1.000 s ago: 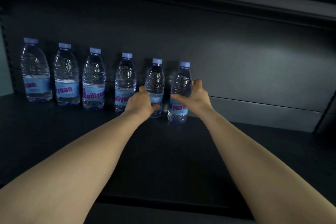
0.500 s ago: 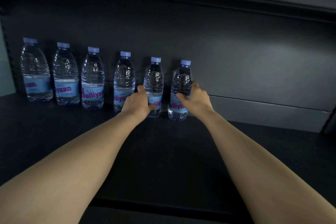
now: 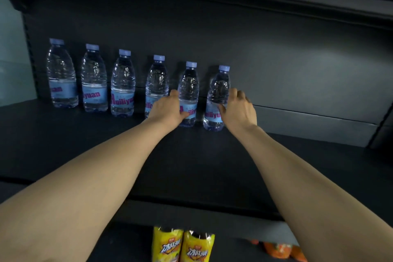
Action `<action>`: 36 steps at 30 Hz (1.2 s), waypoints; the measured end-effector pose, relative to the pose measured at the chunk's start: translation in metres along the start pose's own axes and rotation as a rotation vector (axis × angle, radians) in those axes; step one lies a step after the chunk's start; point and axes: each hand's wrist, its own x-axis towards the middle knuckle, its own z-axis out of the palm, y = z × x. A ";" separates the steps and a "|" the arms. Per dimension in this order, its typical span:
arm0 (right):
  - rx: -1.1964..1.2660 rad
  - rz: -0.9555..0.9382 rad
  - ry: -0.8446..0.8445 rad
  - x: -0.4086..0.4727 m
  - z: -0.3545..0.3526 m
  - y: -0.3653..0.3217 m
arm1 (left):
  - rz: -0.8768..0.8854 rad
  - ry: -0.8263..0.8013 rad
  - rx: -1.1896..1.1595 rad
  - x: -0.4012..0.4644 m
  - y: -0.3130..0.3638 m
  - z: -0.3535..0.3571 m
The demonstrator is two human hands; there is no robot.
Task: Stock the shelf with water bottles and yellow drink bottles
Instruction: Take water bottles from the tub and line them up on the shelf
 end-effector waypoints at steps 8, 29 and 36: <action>-0.168 -0.164 0.054 -0.071 -0.045 -0.056 | 0.146 0.093 0.061 -0.069 -0.009 -0.054; 0.036 -0.529 0.013 -0.378 0.012 -0.228 | 0.076 0.191 0.148 -0.427 -0.202 -0.082; 0.083 -0.538 -0.293 -0.507 0.112 -0.224 | -0.034 -0.039 0.209 -0.546 -0.283 0.002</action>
